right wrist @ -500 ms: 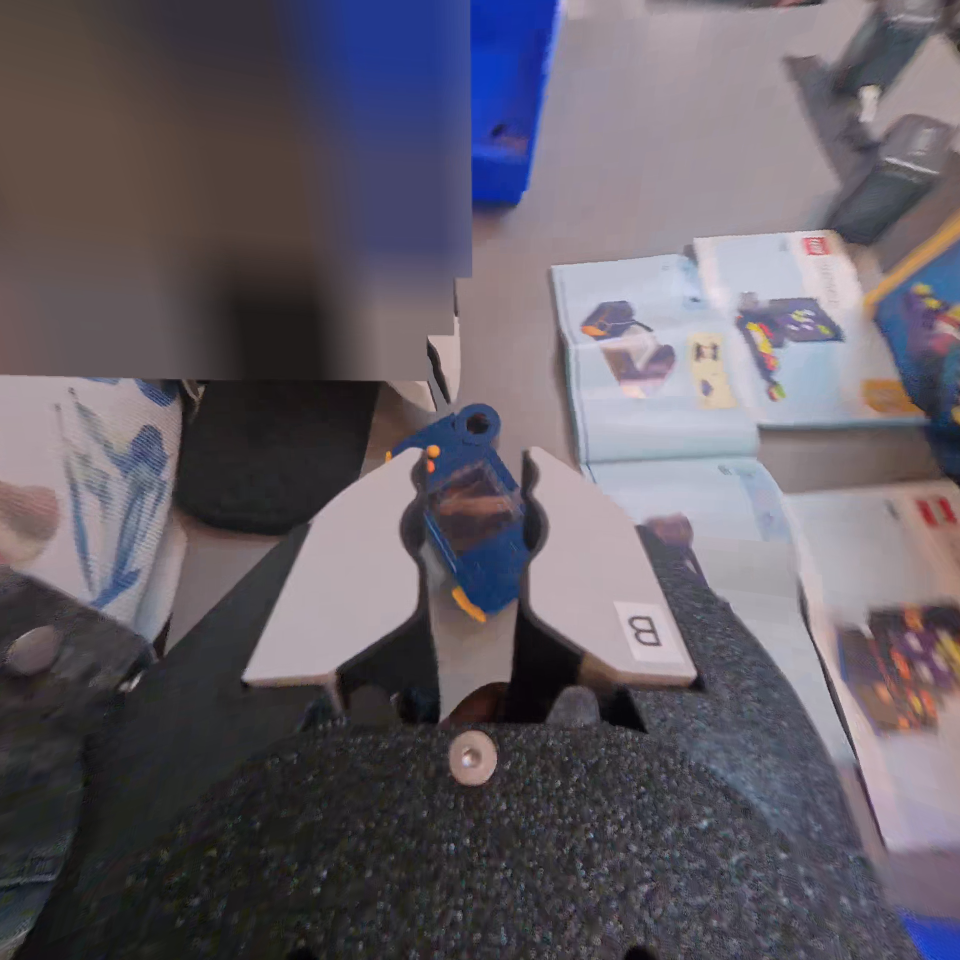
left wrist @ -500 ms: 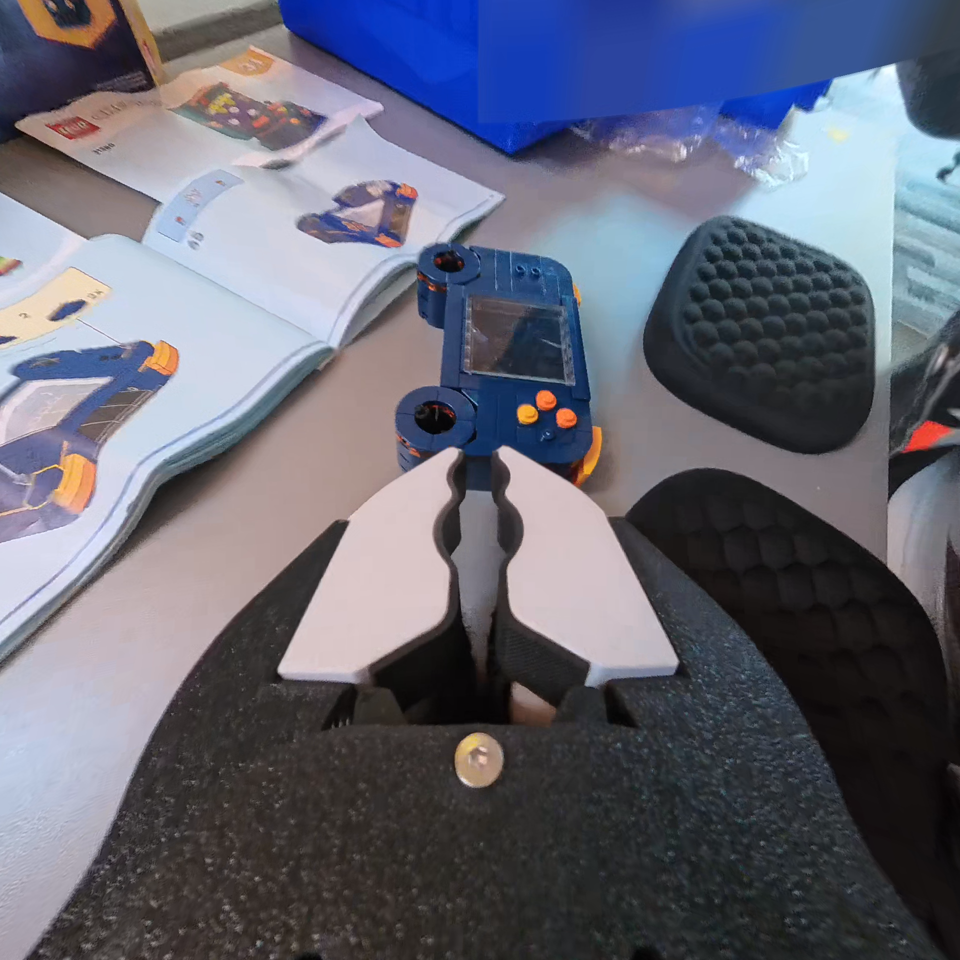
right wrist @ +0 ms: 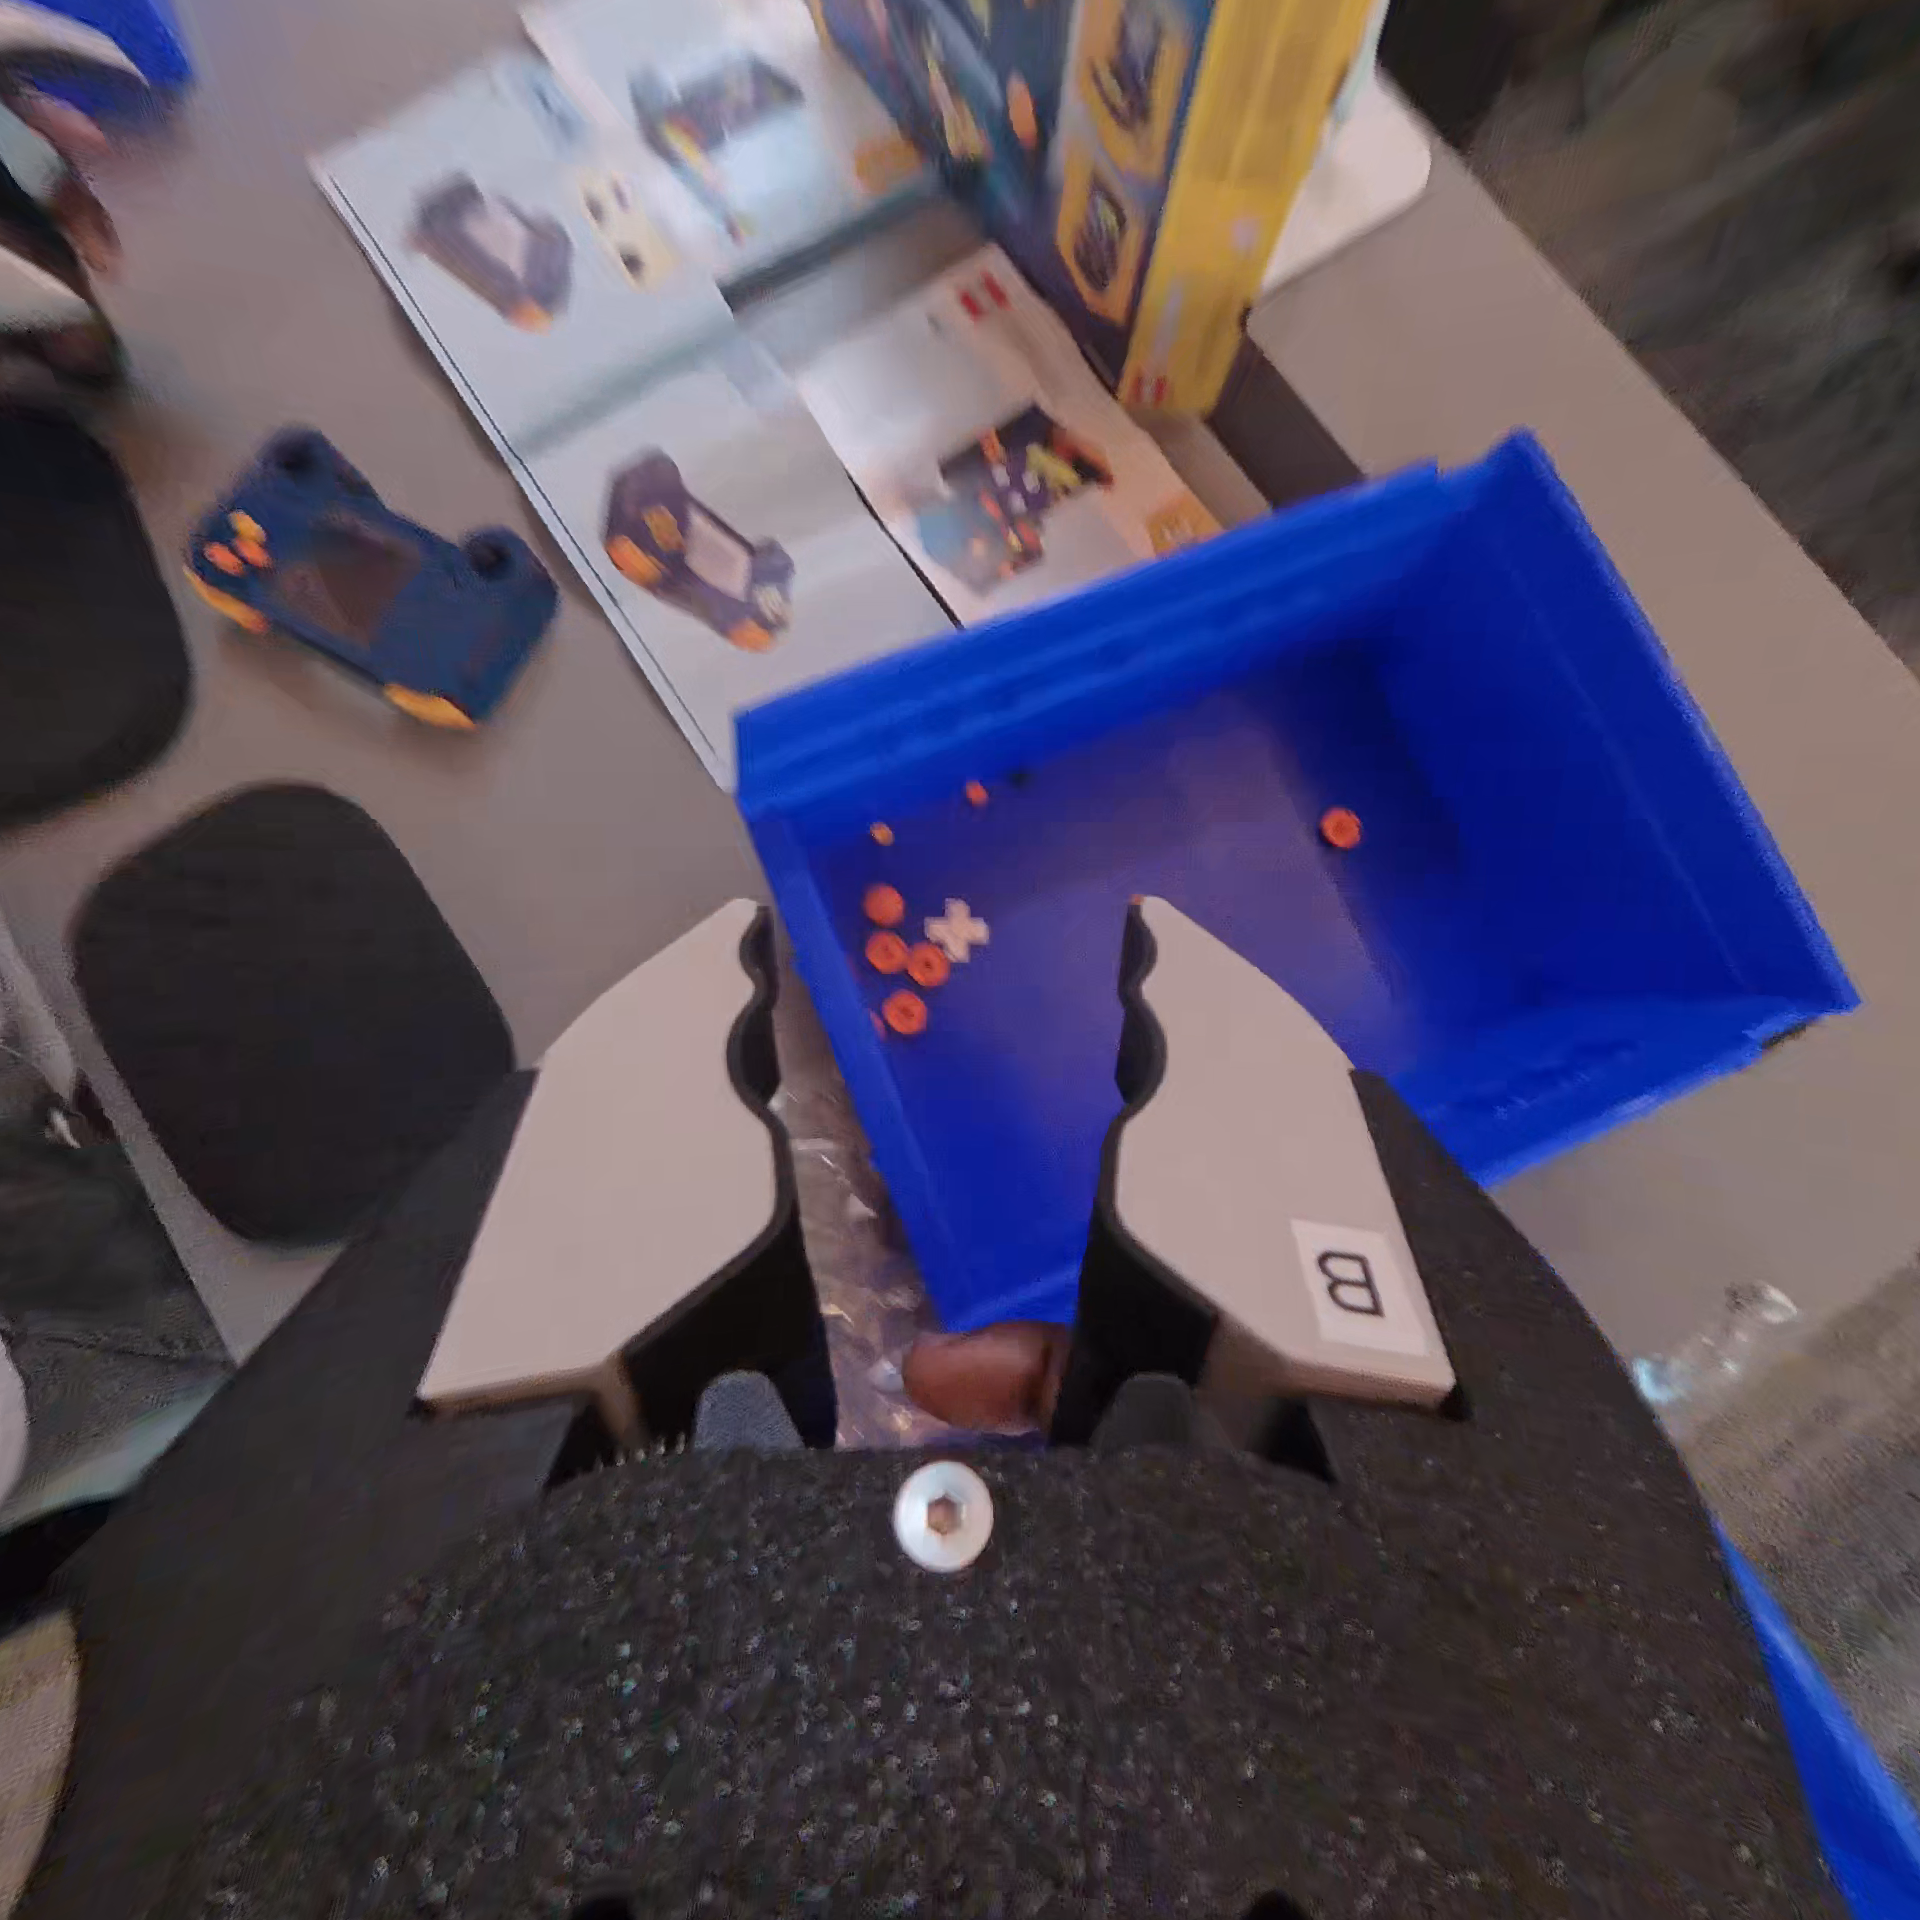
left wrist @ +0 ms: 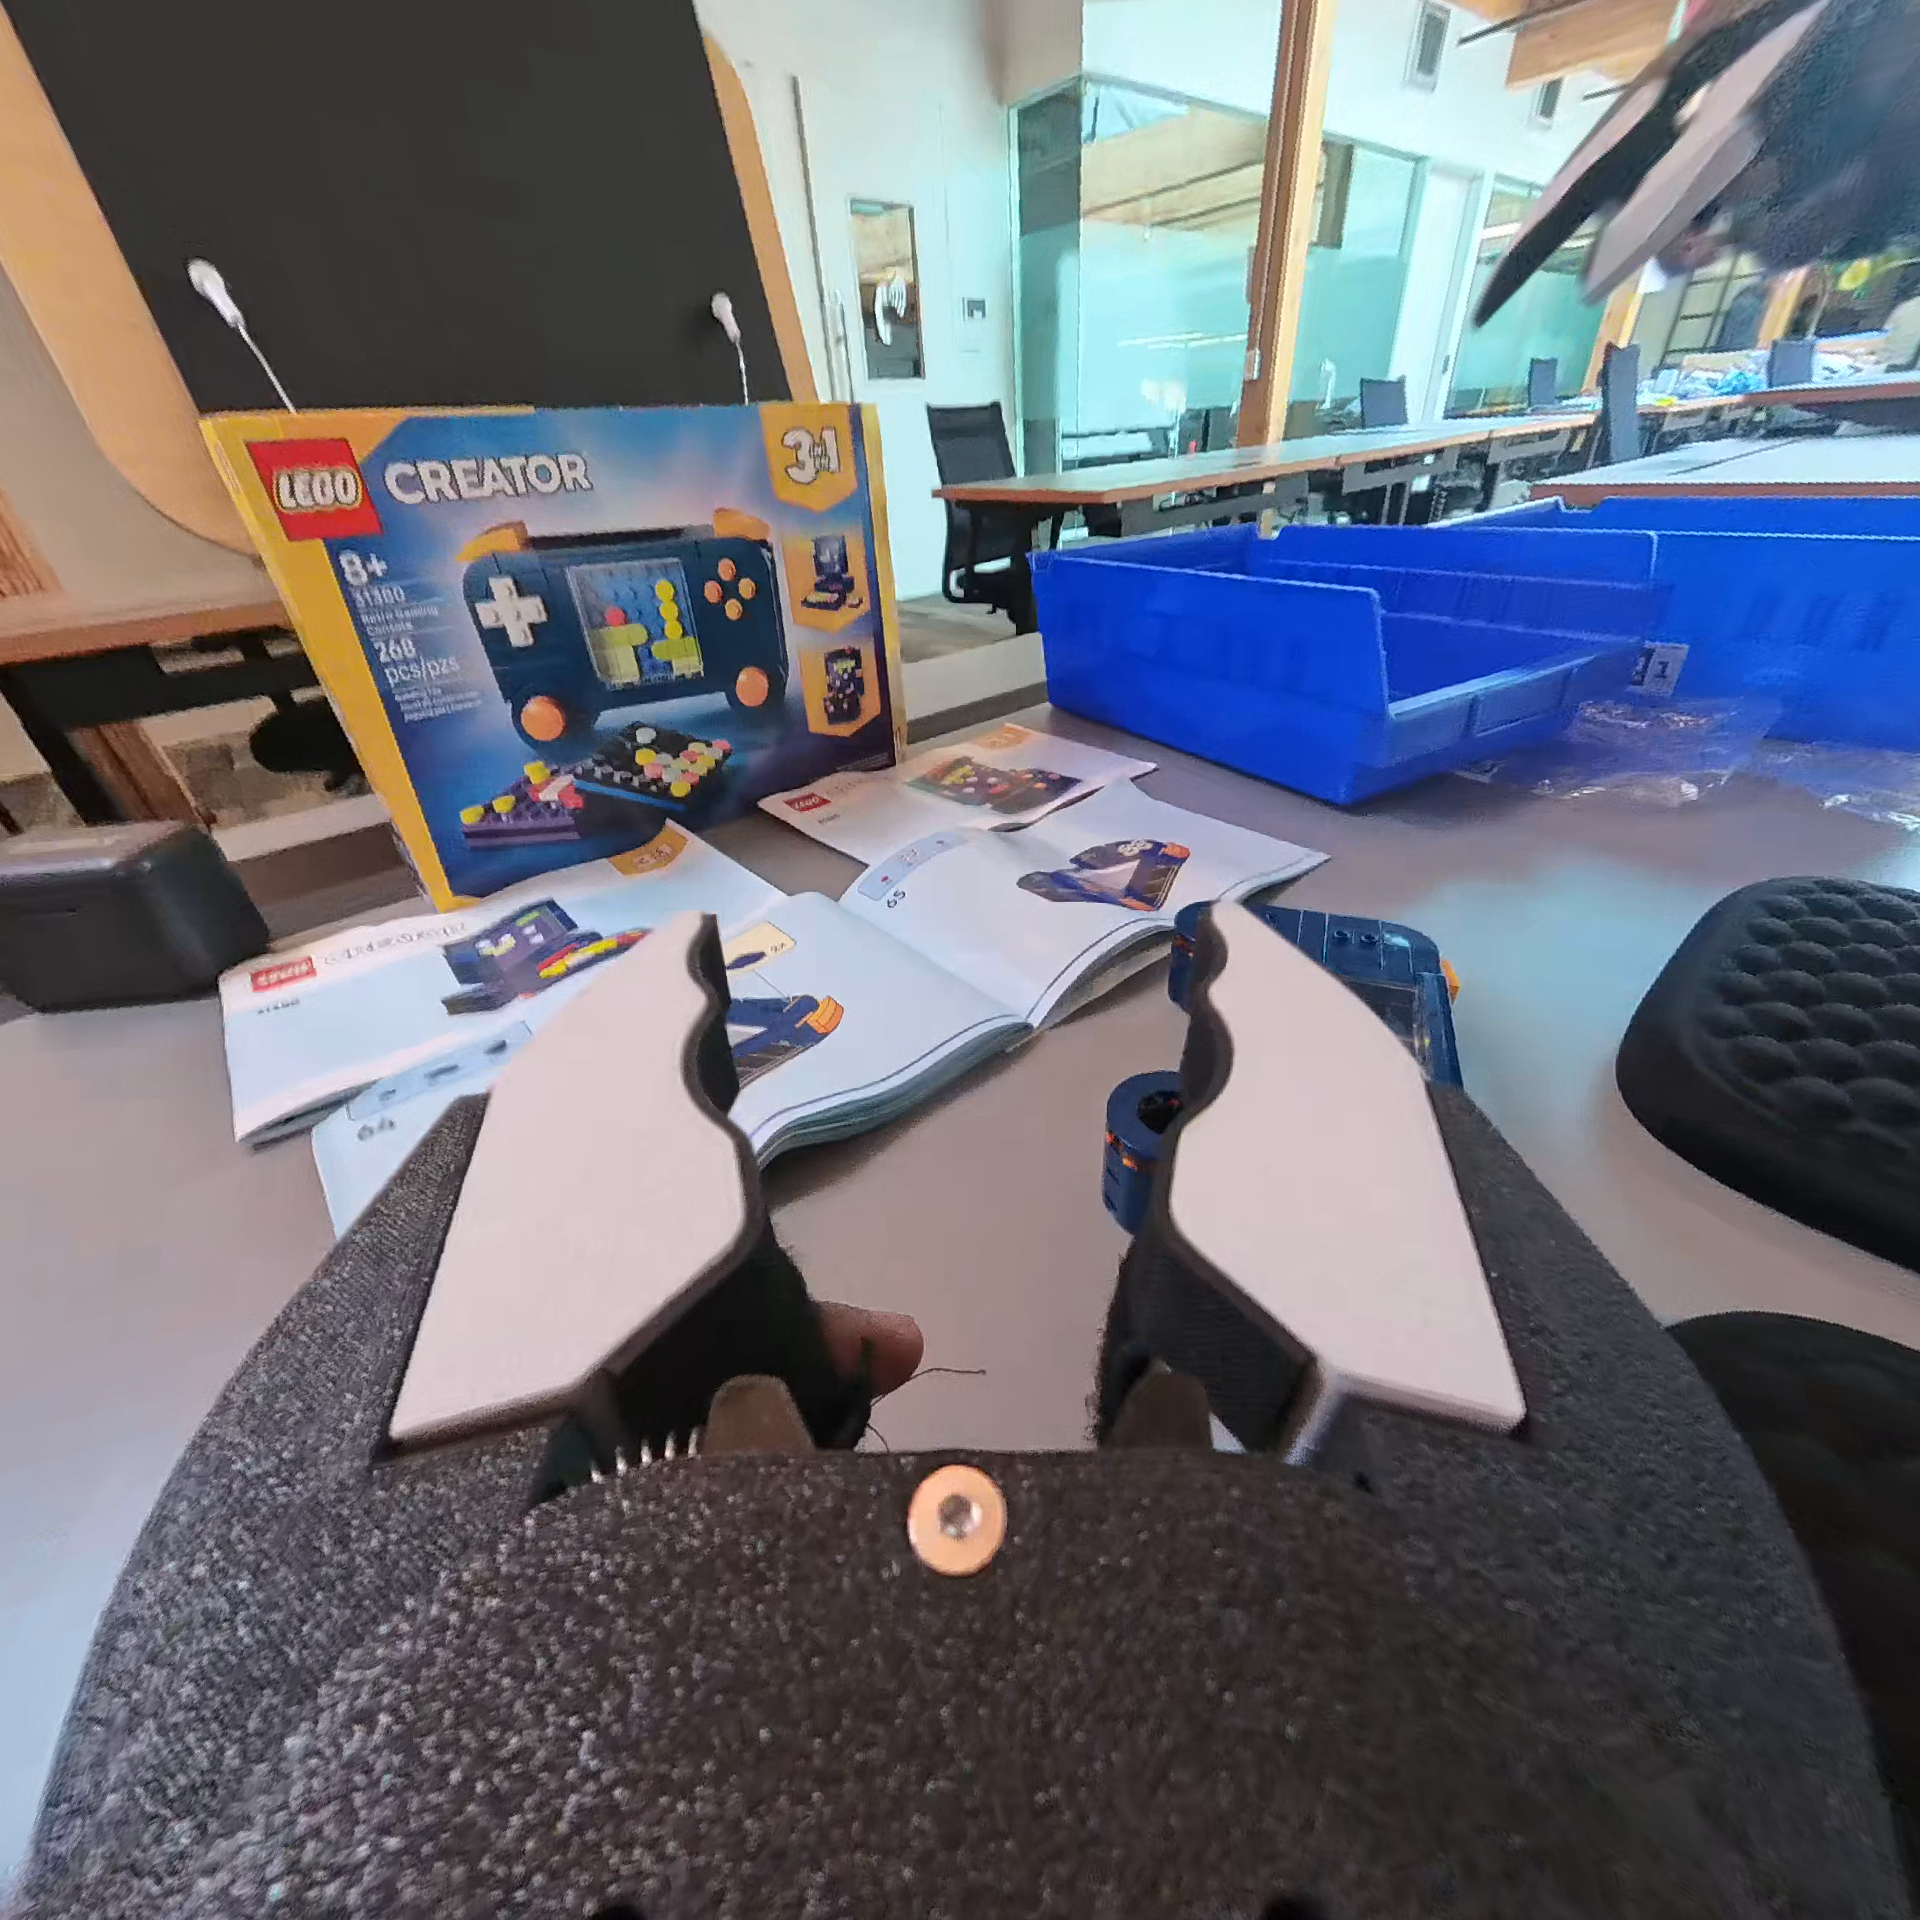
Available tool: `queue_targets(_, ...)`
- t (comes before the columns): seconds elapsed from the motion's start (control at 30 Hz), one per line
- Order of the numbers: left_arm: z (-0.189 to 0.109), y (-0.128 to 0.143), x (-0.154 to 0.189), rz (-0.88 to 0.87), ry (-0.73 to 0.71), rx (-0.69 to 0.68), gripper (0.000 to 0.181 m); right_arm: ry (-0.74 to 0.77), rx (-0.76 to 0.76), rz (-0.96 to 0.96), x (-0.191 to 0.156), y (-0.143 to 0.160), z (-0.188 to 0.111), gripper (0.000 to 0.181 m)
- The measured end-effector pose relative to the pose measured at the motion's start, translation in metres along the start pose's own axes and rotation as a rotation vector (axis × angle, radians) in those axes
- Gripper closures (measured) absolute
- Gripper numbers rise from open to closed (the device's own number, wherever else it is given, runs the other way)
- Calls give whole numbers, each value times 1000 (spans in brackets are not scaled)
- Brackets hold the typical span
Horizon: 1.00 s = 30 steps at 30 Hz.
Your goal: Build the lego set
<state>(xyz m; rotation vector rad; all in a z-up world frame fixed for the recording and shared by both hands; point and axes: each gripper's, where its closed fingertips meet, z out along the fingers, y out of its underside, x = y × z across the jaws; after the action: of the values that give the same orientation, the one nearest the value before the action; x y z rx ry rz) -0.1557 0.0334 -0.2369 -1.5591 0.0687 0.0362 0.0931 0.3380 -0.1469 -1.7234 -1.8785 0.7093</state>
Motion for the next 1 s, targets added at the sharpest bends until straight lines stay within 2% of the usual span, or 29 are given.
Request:
queue_targets(0.07,-3,-7,1,65,-17,56,102,-11,-108,-28,23,17,11,124)
queue_targets(0.17,-8,-11,-3,157,-78,86,111,-95,-257,-120,43,34,38,144)
queue_targets(0.33,-1,3,-4,215,-91,-6,116,-219,-509,-364,62,69,105,154)
queue_targets(0.43,0,7,-3,271,-107,-40,119,-276,-610,-432,66,89,138,156)
queue_targets(0.53,1,9,-4,289,-116,-52,119,-274,-590,-475,70,92,159,156)
queue_targets(0.67,2,10,-5,296,-128,-63,119,-279,-567,-468,73,96,169,158)
queue_targets(0.77,2,12,-5,309,-134,-72,119,-310,-518,-462,69,94,172,181)
queue_targets(0.87,2,11,-7,318,-145,-70,119,-290,-514,-471,73,94,169,181)
queue_targets(1.0,-1,4,-6,328,-151,-38,120,-297,-332,-393,68,61,147,181)
